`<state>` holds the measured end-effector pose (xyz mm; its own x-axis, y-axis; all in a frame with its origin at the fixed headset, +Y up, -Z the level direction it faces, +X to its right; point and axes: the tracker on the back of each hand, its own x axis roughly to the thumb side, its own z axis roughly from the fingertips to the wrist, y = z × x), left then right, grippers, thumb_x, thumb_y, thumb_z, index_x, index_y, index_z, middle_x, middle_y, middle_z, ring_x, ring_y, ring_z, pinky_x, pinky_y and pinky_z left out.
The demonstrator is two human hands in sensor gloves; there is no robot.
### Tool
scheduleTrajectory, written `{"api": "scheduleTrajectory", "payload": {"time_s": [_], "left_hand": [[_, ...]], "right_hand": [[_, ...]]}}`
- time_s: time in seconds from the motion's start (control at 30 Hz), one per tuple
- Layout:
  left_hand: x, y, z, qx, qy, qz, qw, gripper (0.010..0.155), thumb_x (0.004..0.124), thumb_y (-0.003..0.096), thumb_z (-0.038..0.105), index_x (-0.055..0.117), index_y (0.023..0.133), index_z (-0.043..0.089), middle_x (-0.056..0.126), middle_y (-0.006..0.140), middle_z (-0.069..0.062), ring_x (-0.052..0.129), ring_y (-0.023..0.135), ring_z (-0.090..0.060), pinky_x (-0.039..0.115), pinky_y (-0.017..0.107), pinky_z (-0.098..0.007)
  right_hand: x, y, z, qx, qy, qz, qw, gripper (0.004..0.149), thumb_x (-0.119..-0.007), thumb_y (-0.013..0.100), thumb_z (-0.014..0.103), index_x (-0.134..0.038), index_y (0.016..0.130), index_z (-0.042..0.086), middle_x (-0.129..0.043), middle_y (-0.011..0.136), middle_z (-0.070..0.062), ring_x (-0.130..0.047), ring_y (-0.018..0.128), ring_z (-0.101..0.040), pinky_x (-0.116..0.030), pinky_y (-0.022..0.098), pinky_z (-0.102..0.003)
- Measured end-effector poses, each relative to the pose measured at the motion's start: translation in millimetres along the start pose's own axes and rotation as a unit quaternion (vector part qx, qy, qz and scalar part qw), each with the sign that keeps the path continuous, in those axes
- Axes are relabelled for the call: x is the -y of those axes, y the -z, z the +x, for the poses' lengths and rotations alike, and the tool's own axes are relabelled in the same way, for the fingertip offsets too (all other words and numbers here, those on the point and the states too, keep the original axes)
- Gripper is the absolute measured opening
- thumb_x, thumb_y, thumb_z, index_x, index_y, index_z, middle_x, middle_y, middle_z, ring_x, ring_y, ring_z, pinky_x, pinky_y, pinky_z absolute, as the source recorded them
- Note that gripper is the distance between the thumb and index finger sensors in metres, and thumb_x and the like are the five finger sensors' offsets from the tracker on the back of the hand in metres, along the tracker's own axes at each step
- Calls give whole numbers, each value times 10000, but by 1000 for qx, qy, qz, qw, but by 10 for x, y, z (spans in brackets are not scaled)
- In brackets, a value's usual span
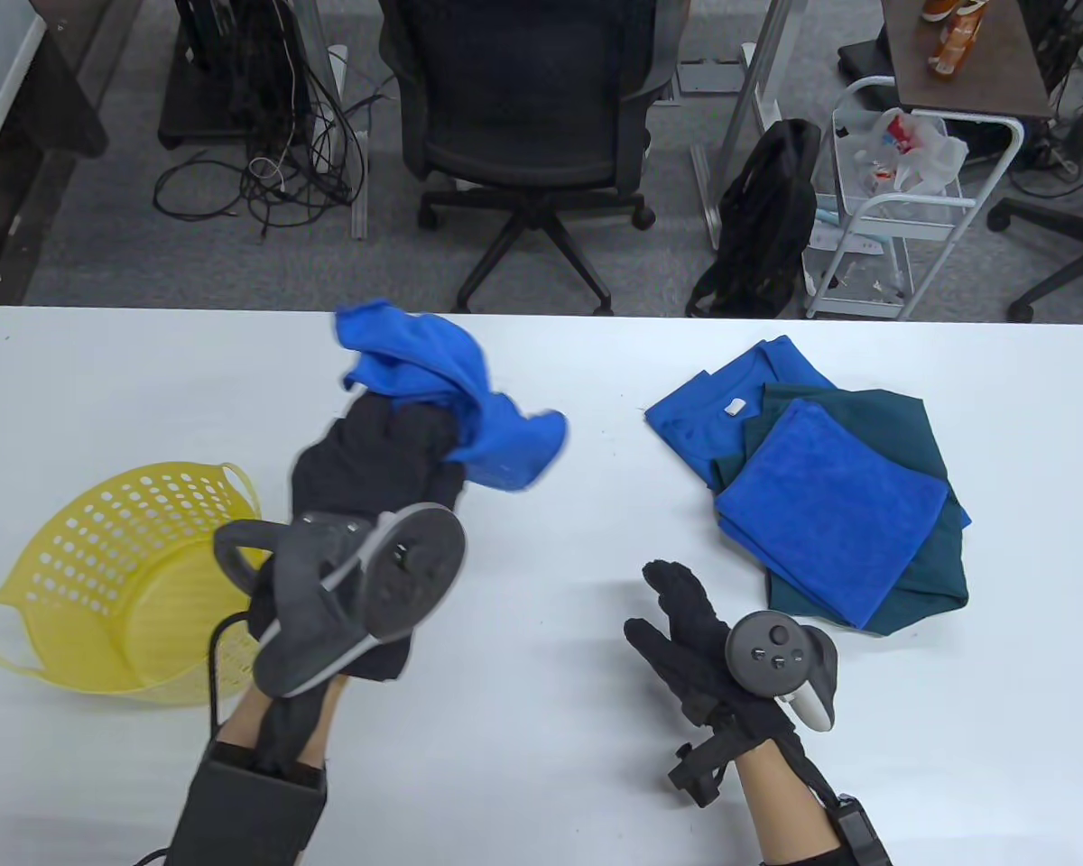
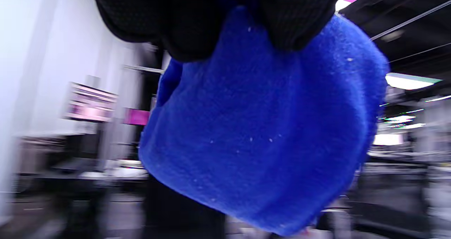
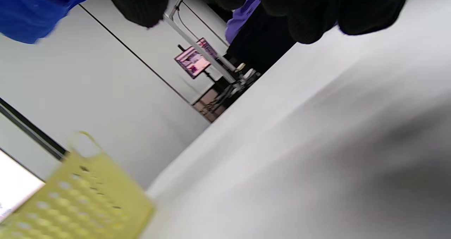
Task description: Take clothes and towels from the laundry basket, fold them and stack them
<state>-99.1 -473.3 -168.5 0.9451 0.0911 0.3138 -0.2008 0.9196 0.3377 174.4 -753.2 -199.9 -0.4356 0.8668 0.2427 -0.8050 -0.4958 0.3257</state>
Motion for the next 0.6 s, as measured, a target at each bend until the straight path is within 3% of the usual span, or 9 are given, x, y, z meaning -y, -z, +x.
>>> {"api": "scheduleTrajectory", "payload": {"time_s": [0.1,0.17,0.2,0.27,0.3,0.33,0.4,0.53,0.6], "left_hand": [[620,-193,297,53,-31,-78,995,427,809,582,436,686,971,308,739,1084,-207,934,882,-296,787,692,-518],[1113,-351,371,58,-59,-127,988,428,806,578,433,689,970,310,728,1110,-221,927,918,-316,787,701,-510],[1363,-443,370,52,-81,-151,984,431,802,578,432,685,973,308,712,1124,-231,913,937,-329,780,706,-510],[1683,-586,281,37,-112,-160,980,434,801,572,429,685,972,306,699,1134,-243,901,951,-342,778,707,-509],[1791,-659,183,24,-124,-149,981,431,802,570,424,687,968,302,696,1135,-243,901,952,-341,778,707,-505],[1833,-691,117,16,-130,-145,981,428,806,567,419,692,962,300,695,1137,-243,897,956,-345,780,705,-503],[1891,-772,-87,-8,-146,-130,981,416,810,565,419,698,949,302,699,1133,-228,899,956,-327,782,707,-489],[1980,-875,-506,-37,-222,-98,969,398,823,564,437,710,923,306,704,1127,-202,897,957,-310,784,710,-473],[2038,-907,-663,-54,-301,-77,949,387,842,554,431,720,901,312,711,1121,-189,899,952,-304,786,707,-471]], "right_hand": [[-32,-1,52,79,272,53,957,1004,-540,598,640,0,1176,20,-131,1161,-446,-425,1010,-690,-504,629,-833],[-87,10,125,92,420,74,900,1005,-576,595,618,102,1133,109,-58,1160,-430,-375,1022,-699,-463,638,-851],[-105,17,146,73,435,74,894,947,-612,627,547,73,1139,140,-73,1166,-408,-412,1018,-682,-473,644,-839],[-92,1,130,14,337,15,941,747,-686,668,327,-188,1186,125,-316,1158,-376,-694,918,-508,-679,641,-654],[-61,-10,99,-8,245,-49,968,603,-725,639,243,-436,1151,108,-505,1114,-335,-804,830,-406,-753,599,-574],[-36,-17,73,-11,196,-76,978,508,-746,611,205,-577,1083,125,-667,1032,-271,-870,751,-301,-799,569,-512],[31,-37,21,-13,153,-98,983,351,-740,595,156,-727,945,165,-795,906,-137,-908,643,-201,-805,569,-501],[122,-53,-123,-29,240,-126,962,348,-709,599,131,-706,946,145,-770,907,-161,-879,631,-218,-763,595,-553],[102,-48,-165,-35,240,-126,962,349,-707,606,138,-700,956,139,-768,908,-167,-879,630,-218,-750,600,-570]]}}
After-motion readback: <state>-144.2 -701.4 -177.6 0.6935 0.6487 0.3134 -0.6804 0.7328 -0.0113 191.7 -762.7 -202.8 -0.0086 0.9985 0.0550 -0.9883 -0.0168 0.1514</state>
